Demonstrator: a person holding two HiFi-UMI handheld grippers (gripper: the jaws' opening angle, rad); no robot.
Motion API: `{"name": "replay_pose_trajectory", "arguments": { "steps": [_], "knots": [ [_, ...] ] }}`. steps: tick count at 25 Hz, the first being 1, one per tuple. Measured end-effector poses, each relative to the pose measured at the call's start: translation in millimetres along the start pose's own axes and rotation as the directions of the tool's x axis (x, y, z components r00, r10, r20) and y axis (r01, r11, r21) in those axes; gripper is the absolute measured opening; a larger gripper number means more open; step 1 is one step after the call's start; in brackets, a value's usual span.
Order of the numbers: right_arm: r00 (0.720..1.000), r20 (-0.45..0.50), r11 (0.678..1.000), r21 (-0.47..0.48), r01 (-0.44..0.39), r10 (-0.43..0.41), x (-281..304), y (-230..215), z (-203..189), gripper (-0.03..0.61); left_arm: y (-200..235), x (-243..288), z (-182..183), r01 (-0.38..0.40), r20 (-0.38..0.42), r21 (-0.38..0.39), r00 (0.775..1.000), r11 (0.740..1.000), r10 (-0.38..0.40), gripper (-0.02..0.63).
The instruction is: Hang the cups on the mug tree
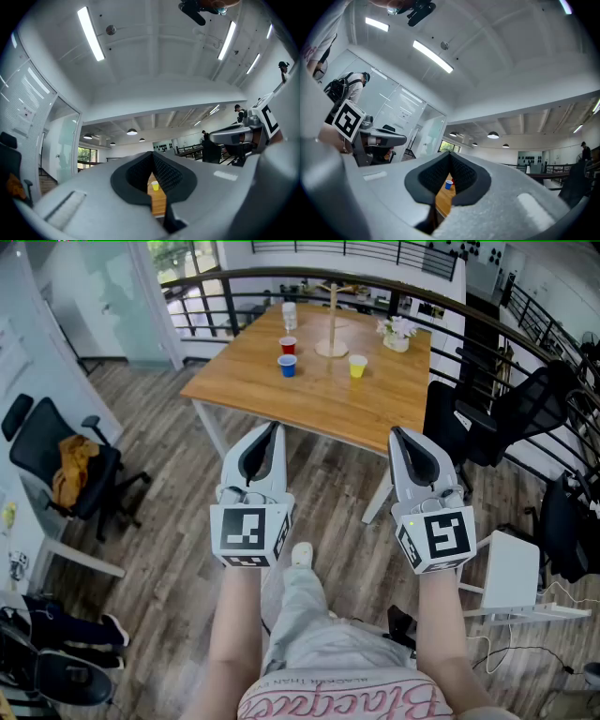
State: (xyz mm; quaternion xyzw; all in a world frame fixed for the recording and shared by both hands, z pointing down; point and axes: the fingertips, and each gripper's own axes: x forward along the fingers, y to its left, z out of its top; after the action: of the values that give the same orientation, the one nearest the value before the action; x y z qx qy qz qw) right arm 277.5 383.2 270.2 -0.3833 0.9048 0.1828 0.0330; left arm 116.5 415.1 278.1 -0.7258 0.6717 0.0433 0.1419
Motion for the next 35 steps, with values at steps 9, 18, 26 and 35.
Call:
{"name": "replay_pose_trajectory", "arguments": {
  "steps": [9,18,26,35],
  "knots": [
    [1.0,-0.003,1.0,-0.011,-0.014,0.014,15,-4,-5,0.001,-1,22,-1,0.019,0.007,0.008,1.0,1.0,-0.019,0.015],
    [0.999,0.032,0.998,0.053,-0.03,0.029,67,-22,-12,0.002,28,70,-16,0.023,-0.002,0.011,1.0,1.0,-0.023,0.015],
    [1.0,0.014,1.0,0.017,-0.019,0.019,144,-42,-28,0.002,73,142,-35,0.023,-0.01,-0.003,1.0,1.0,-0.023,0.015],
    [0.999,-0.031,0.999,0.045,0.018,-0.017,244,-80,-66,0.002,128,242,-70,0.033,-0.032,-0.03,0.999,0.999,-0.033,0.015]
  ]
}}
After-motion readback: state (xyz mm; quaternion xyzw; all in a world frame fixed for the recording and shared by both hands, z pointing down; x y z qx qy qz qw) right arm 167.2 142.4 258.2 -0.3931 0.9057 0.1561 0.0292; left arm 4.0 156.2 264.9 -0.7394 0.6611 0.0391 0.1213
